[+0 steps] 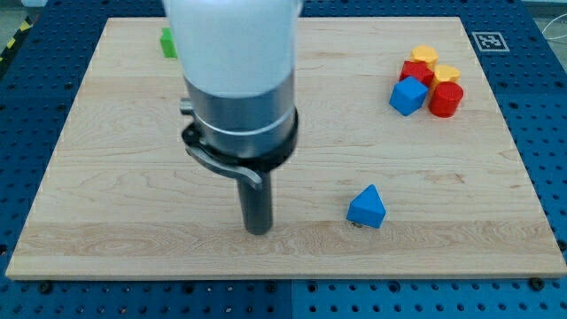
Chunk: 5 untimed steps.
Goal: Slide blue triangle slightly right
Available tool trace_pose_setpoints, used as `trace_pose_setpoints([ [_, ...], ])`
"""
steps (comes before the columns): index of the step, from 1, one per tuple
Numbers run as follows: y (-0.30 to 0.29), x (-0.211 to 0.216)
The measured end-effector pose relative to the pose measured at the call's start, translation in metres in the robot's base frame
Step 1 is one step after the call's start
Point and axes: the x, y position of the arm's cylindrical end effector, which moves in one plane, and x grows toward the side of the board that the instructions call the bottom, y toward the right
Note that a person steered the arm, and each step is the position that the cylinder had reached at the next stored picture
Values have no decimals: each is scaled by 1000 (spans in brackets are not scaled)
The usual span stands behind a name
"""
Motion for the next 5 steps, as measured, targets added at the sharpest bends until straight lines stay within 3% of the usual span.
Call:
trace_pose_setpoints([
  [3, 100, -27],
  [5, 117, -5],
])
